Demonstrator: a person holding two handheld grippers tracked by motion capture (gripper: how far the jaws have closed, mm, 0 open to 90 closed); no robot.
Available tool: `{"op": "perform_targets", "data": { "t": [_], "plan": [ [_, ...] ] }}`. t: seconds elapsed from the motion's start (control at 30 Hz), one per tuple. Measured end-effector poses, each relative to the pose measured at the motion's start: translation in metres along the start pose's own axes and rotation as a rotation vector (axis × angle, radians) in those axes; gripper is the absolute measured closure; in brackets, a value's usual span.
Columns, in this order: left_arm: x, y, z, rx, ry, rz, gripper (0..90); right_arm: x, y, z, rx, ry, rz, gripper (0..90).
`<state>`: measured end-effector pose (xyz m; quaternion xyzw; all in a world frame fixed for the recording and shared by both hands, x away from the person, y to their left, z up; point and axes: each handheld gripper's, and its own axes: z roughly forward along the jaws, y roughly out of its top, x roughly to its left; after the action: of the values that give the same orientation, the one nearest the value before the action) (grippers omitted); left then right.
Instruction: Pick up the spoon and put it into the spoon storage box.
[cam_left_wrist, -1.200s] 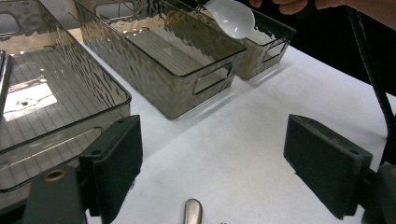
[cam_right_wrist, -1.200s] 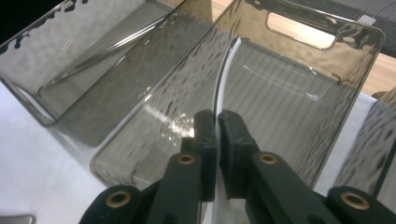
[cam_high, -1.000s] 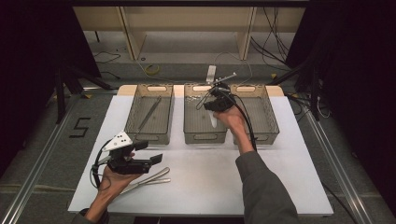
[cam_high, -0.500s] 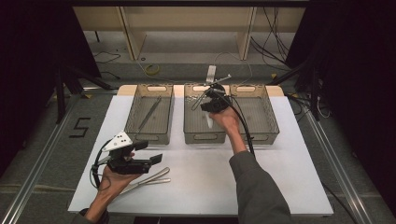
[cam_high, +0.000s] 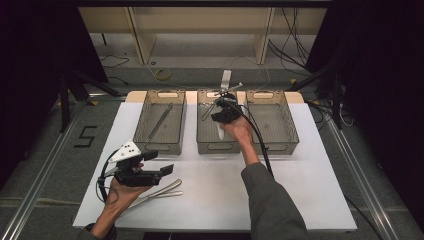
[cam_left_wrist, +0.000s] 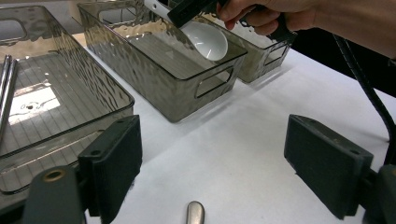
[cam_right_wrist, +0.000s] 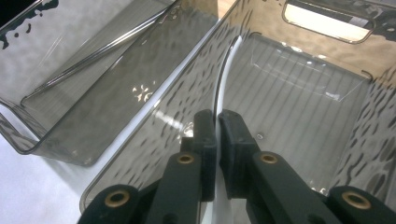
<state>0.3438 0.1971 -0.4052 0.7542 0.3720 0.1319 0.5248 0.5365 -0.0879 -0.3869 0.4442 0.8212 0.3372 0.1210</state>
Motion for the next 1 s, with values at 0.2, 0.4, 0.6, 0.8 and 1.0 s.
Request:
{"op": "perform_targets", "data": {
  "t": [0.2, 0.4, 0.6, 0.8, 1.0],
  "plan": [
    [0.000, 0.000, 0.000, 0.001, 0.000, 0.001, 19.0, 0.001, -0.001, 0.004, 0.008, -0.005, -0.003, 86.0],
    [-0.001, 0.000, 0.001, 0.003, 0.000, 0.002, 19.0, 0.002, -0.001, 0.006, 0.014, -0.007, -0.001, 85.8],
    [-0.001, 0.000, 0.001, 0.005, -0.001, -0.001, 19.0, 0.003, -0.002, 0.009, 0.018, -0.006, -0.002, 85.5],
    [-0.001, 0.000, 0.002, 0.007, -0.003, -0.005, 19.0, 0.003, -0.007, 0.013, 0.020, -0.003, 0.000, 85.4],
    [-0.001, 0.000, 0.002, 0.010, -0.003, -0.004, 19.0, 0.000, -0.009, 0.014, 0.012, 0.007, 0.018, 79.0]
  ]
}}
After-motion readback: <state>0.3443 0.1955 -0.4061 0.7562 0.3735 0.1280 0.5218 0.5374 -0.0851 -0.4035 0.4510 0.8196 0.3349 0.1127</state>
